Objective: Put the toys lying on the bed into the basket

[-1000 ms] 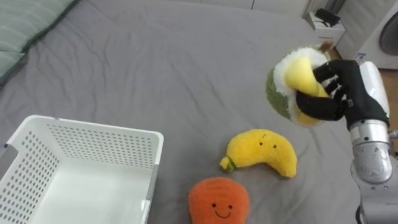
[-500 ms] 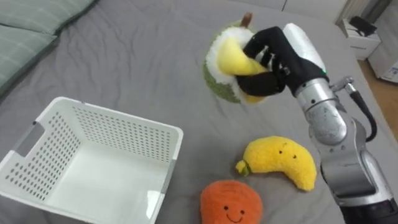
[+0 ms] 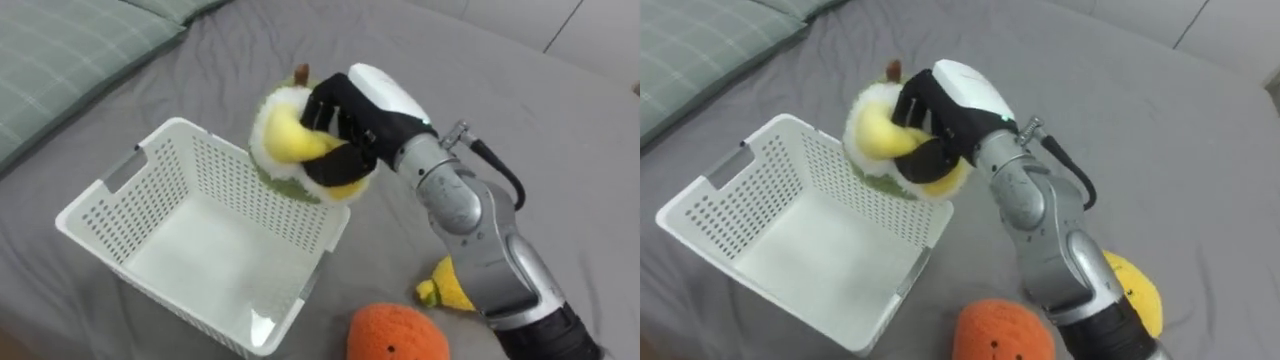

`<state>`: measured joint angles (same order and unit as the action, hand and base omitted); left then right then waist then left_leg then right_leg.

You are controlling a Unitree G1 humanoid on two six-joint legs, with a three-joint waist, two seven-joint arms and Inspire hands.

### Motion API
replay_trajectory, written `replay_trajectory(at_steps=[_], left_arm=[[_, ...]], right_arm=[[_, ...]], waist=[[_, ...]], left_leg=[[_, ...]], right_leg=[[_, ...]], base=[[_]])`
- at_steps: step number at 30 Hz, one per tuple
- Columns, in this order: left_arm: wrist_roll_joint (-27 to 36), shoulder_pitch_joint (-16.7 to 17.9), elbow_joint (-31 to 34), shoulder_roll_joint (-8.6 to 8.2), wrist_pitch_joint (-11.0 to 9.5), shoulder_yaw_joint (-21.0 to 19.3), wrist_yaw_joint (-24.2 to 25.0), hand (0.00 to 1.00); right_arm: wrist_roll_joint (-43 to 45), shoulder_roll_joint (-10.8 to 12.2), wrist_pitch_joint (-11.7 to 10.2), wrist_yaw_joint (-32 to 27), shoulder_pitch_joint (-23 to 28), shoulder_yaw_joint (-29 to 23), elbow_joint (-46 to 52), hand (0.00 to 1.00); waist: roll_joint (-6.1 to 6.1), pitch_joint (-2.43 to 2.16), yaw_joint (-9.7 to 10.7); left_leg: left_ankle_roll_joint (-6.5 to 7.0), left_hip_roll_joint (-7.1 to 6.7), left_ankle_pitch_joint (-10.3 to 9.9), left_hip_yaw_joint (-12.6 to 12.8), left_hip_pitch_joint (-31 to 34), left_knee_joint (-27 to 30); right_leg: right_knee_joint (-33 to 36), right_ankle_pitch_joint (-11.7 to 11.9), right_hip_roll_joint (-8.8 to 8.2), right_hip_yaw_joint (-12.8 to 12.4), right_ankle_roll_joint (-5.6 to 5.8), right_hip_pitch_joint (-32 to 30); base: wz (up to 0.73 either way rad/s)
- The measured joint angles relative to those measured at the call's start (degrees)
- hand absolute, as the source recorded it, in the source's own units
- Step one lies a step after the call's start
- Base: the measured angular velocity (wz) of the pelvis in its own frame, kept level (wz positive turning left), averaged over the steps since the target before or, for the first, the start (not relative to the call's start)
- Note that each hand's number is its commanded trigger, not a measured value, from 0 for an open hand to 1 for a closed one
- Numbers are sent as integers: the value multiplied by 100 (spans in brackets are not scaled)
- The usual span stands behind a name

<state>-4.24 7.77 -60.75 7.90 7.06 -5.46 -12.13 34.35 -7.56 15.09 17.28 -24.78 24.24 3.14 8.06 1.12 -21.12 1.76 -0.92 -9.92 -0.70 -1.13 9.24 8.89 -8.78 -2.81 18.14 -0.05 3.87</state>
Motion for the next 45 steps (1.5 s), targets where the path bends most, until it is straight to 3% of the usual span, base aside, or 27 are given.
replay_trajectory(at_steps=[5, 11, 12, 13, 14, 15, 16, 24, 34, 45], left_arm=[[5, -46, 10, -5, 16, 19, 8, 0], [-44, -101, 16, 7, 121, 139, 10, 0], [-45, -108, 17, 7, 131, 139, 9, 0], [-43, -127, 18, 10, 151, 137, 9, 0], [-42, -150, 18, 16, 179, 133, 9, 0], [-42, -159, 21, 21, 186, 133, 7, 0], [-43, -172, 48, 29, 221, 134, 1, 0], [-34, -274, 237, 64, 258, 141, -102, 0], [-34, -488, 238, 60, 115, 143, -97, 0], [-35, -495, 238, 60, 115, 120, -129, 0]], right_arm=[[-110, 241, -5, 49, -383, 311, -511, 100], [-108, 326, 1, 124, -392, 671, -772, 100], [-104, 336, 1, 127, -392, 690, -796, 96], [-97, 346, 1, 129, -392, 746, -825, 82], [-99, 350, 1, 134, -392, 792, -870, 59], [-99, 352, 3, 141, -392, 809, -892, 21], [-98, 352, 6, 161, -392, 830, -926, 0], [-108, 323, 63, 167, -391, 837, -951, 0], [-49, 309, 23, 159, -391, 836, -951, 0], [-58, 305, -20, 160, -391, 835, -951, 0]], waist=[[-2, 2, -315], [0, 6, -451], [-1, 7, -453], [-3, 8, -457], [-3, 8, -457], [-3, 8, -456], [-2, 8, -452], [0, 7, -442], [-3, 11, -427], [-7, 14, -443]], left_leg=[[0, -34, 8, -164, 106, 49], [11, -68, 36, -245, 156, 50], [11, -69, 37, -250, 158, 51], [12, -71, 39, -257, 164, 54], [12, -73, 41, -263, 165, 54], [12, -73, 42, -264, 167, 54], [12, -75, 43, -266, 172, 55], [14, -79, 66, -269, 250, 79], [15, -75, 65, -252, 246, 65], [15, -75, 65, -249, 252, 58]], right_leg=[[-29, -1, -25, 218, 2, 1], [-31, -5, -93, 335, 9, -10], [-29, -5, -94, 339, 10, -9], [-28, -5, -96, 346, 10, -9], [-27, -5, -98, 351, 10, -8], [-26, -5, -98, 353, 10, -9], [-25, -5, -101, 360, 10, -11], [-24, -4, -96, 371, 11, -92], [-26, -4, -99, 330, 11, -104], [-27, -3, -65, 331, 11, -104]], base=[[17], [8], [3], [4], [0], [0], [0], [0], [0], [0]])
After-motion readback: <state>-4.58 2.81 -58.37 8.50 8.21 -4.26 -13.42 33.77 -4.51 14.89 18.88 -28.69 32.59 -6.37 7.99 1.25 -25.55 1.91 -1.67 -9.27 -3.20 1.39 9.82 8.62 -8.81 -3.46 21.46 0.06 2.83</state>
